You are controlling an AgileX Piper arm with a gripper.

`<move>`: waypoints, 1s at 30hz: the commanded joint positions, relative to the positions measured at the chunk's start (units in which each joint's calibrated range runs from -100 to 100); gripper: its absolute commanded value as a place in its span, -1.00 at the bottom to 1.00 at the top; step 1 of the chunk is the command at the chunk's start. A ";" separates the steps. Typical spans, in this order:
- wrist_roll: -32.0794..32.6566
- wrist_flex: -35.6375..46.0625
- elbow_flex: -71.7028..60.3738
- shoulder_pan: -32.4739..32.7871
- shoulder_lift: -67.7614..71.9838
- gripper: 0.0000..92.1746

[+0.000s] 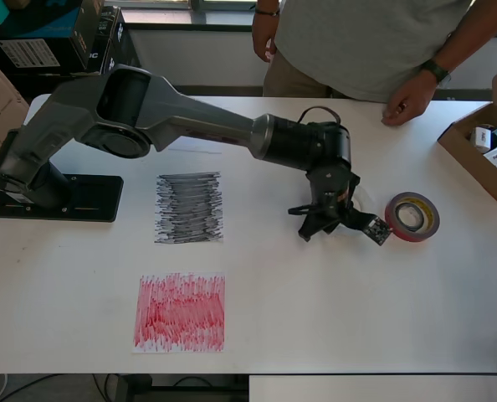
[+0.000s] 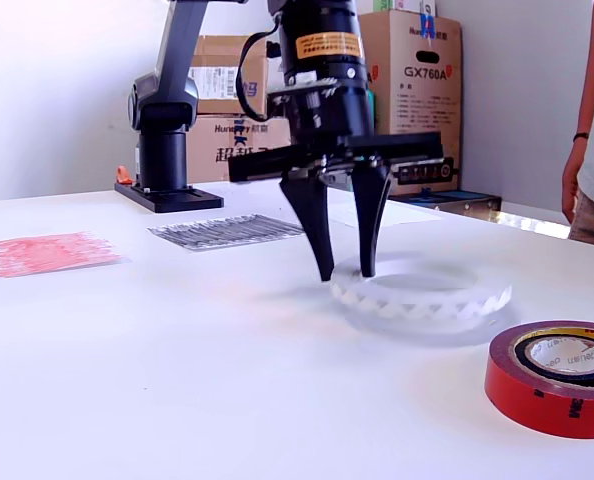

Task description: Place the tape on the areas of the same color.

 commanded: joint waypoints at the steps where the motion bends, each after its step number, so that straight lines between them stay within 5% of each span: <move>1: -5.09 -1.04 8.03 2.35 -10.59 -1.00; 16: -29.24 -1.04 23.39 14.19 -27.99 -1.00; 30: -40.38 -1.04 40.20 22.48 -29.67 -1.00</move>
